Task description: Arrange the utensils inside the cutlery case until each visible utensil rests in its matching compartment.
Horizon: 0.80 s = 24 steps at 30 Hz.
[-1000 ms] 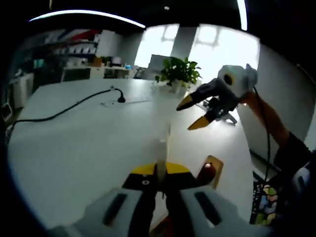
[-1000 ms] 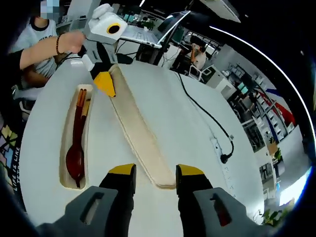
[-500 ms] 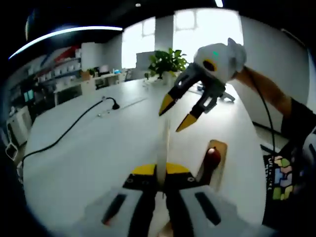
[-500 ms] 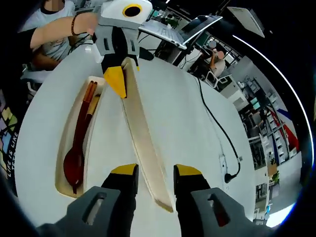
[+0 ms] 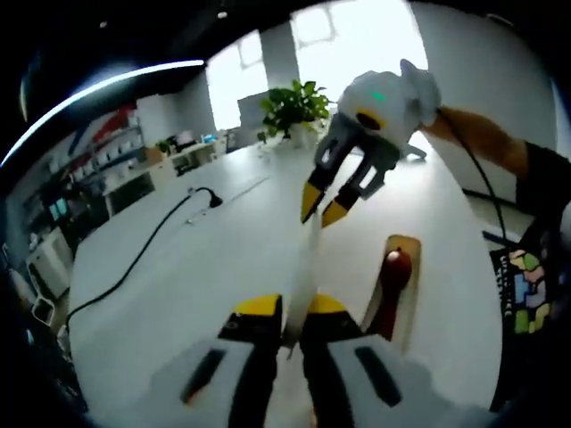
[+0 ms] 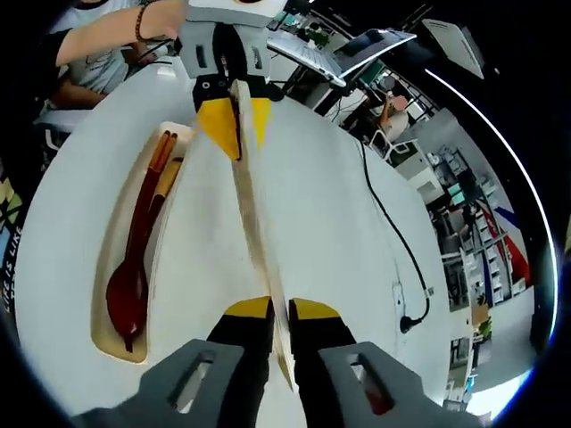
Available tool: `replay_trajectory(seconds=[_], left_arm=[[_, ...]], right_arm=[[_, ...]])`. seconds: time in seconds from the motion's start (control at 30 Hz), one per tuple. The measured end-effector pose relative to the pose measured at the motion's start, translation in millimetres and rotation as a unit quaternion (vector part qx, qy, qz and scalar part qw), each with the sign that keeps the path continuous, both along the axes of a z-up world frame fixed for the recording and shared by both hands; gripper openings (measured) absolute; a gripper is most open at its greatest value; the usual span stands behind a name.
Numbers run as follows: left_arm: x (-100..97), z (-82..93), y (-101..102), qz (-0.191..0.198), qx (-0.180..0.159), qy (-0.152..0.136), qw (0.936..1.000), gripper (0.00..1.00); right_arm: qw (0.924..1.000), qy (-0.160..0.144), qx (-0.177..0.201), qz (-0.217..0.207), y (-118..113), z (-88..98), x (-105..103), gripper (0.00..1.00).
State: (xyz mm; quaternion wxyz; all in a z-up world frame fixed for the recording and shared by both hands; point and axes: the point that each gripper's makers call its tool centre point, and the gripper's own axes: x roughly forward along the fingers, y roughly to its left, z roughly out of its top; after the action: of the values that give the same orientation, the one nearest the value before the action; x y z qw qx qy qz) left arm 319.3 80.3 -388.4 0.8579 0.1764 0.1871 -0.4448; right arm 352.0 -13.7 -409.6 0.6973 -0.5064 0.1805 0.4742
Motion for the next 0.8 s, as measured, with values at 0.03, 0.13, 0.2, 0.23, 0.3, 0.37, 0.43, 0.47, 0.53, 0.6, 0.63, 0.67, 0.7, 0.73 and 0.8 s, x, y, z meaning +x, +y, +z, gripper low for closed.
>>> replay_trajectory(seconds=[0.03,0.13,0.2,0.23,0.3,0.37,0.43,0.47,0.53,0.6,0.63,0.67,0.7,0.73,0.8], left_arm=[[-0.6,1.0,0.6,0.003,-0.005,-0.002,1.0,0.07],[-2.6,3.8,0.7,0.004,-0.016,-0.005,0.9999,0.08],[-2.6,5.3,0.8,0.005,-0.021,-0.004,0.9998,0.09],[-2.9,6.5,1.1,0.006,-0.026,-0.004,0.9996,0.09],[-1.8,11.6,2.3,0.016,-0.044,-0.001,0.9989,0.11],[-3.0,19.1,1.5,0.026,-0.082,0.008,0.9963,0.12],[-5.3,24.2,2.4,0.033,-0.112,0.025,0.9929,0.12],[-7.0,26.2,2.8,0.034,-0.124,0.032,0.9912,0.14],[-10.6,25.4,4.6,0.039,-0.135,0.051,0.9888,0.23],[-15.8,23.7,5.1,0.038,-0.151,0.07,0.9853,0.32],[-18.4,24.4,5.5,0.036,-0.166,0.076,0.9826,0.36],[-22.2,24.7,4.7,0.033,-0.179,0.087,0.9794,0.4],[-26.4,24.0,4.0,0.031,-0.191,0.104,0.9755,0.45],[-30.4,23.4,3.5,0.022,-0.197,0.112,0.9737,0.52],[-34.9,21.9,5.0,0.015,-0.207,0.117,0.9713,0.59]], right_arm=[[1.0,-0.002,-0.001,0.001,-0.8,0.1,-2.5,0.05],[0.9999,-0.014,-0.008,0.004,-2.3,3.2,-10.0,0.04],[0.9996,-0.025,-0.014,0.005,-3.3,6.2,-11.2,0.04],[0.9995,-0.028,-0.016,0.006,-3.7,7.2,-13.2,0.04],[0.9994,-0.031,-0.016,0.003,-4.2,11.0,-15.3,0.03],[0.9988,-0.046,-0.015,0.004,-4.6,17.1,-16.8,0.03],[0.9987,-0.05,-0.007,-0.003,-5.4,23.5,-21.6,0.03],[0.9983,-0.058,-0.005,-0.005,-5.7,27.0,-22.8,0.03],[0.9973,-0.073,0.003,-0.01,-6.1,34.3,-26.5,0.03],[0.9959,-0.09,0.001,-0.008,-5.6,40.4,-31.1,0.03],[0.9959,-0.09,0.001,-0.011,-5.5,41.5,-34.6,0.03],[0.9952,-0.097,-0.002,-0.017,-6.3,43.6,-37.1,0.03],[0.9941,-0.107,-0.006,-0.017,-6.0,46.1,-39.8,0.03],[0.9933,-0.114,-0.009,-0.017,-5.3,47.8,-43.1,0.03],[0.9912,-0.129,-0.013,-0.024,-4.4,52.0,-48.3,0.03]])
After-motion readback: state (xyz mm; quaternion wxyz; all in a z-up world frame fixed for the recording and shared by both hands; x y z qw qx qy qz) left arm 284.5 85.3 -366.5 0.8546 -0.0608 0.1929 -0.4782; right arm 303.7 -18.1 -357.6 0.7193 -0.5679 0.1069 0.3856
